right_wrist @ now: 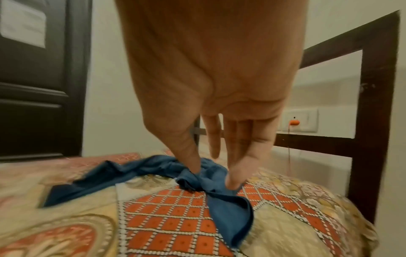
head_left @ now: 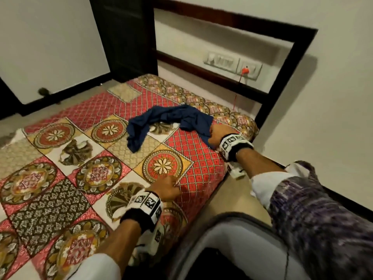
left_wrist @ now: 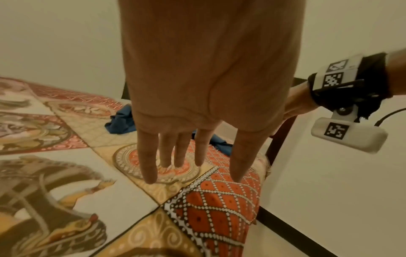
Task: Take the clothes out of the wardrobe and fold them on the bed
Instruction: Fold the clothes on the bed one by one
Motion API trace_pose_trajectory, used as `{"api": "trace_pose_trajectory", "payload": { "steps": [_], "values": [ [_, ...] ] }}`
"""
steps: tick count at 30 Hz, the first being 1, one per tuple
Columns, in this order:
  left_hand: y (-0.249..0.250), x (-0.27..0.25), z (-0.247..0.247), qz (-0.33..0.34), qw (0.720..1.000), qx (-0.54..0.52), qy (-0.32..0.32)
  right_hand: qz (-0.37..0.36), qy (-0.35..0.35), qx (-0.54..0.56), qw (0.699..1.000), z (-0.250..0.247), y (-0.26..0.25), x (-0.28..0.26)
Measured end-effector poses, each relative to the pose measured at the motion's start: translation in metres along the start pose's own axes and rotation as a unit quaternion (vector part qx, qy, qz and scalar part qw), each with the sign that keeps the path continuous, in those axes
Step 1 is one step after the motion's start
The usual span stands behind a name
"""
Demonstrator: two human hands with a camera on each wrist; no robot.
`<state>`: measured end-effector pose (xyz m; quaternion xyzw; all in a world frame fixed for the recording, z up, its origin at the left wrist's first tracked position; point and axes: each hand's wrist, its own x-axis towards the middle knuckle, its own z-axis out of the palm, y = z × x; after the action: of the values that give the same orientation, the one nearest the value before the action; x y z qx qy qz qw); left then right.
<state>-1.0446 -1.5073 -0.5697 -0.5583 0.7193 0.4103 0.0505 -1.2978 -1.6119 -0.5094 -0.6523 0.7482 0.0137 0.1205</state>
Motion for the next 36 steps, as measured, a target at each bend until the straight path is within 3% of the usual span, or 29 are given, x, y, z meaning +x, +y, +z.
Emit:
{"api": "trace_pose_trajectory", "payload": {
  "steps": [3,5,8,11,13,15,18,22,24,27,29,32,36],
  "values": [
    [-0.022,0.028,0.017,-0.007,1.0,0.007,-0.027,0.04,0.042,0.036,0.998,0.04,0.012,0.051],
    [-0.037,0.041,0.027,0.0,0.999,0.031,-0.023,0.098,0.031,0.097,0.99,0.068,0.017,0.074],
    [-0.047,0.037,0.038,0.013,0.999,0.047,-0.017,0.136,-0.004,0.076,0.988,0.098,0.023,0.081],
    [-0.053,0.028,0.034,0.02,0.999,-0.022,-0.011,0.099,-0.02,0.068,0.993,0.1,0.003,0.071],
    [-0.056,0.024,0.029,-0.001,0.99,-0.141,0.029,0.048,-0.062,0.101,0.992,0.087,-0.027,0.054],
    [-0.056,0.009,0.016,-0.038,0.94,-0.331,0.067,-0.04,-0.103,0.135,0.985,0.069,-0.069,0.025],
    [-0.049,-0.037,-0.009,-0.072,0.821,-0.564,0.056,-0.223,-0.177,0.213,0.935,0.026,-0.144,-0.063],
    [-0.078,-0.115,-0.032,0.025,0.656,-0.744,0.123,-0.395,-0.287,0.207,0.848,-0.007,-0.204,-0.192],
    [-0.099,-0.148,-0.042,0.003,0.594,-0.787,0.166,-0.442,-0.28,0.191,0.831,-0.007,-0.217,-0.23],
    [-0.107,-0.208,-0.062,-0.004,0.586,-0.772,0.245,-0.448,-0.233,0.229,0.832,-0.002,-0.228,-0.259],
    [-0.104,-0.257,-0.08,-0.005,0.62,-0.72,0.31,-0.4,-0.183,0.321,0.839,0.002,-0.239,-0.271],
    [-0.095,-0.324,-0.101,-0.002,0.648,-0.676,0.351,-0.303,-0.113,0.398,0.859,0.014,-0.259,-0.287],
    [-0.085,-0.4,-0.116,0.05,0.696,-0.597,0.396,-0.344,-0.093,0.454,0.817,0.011,-0.315,-0.331]
  ]
}}
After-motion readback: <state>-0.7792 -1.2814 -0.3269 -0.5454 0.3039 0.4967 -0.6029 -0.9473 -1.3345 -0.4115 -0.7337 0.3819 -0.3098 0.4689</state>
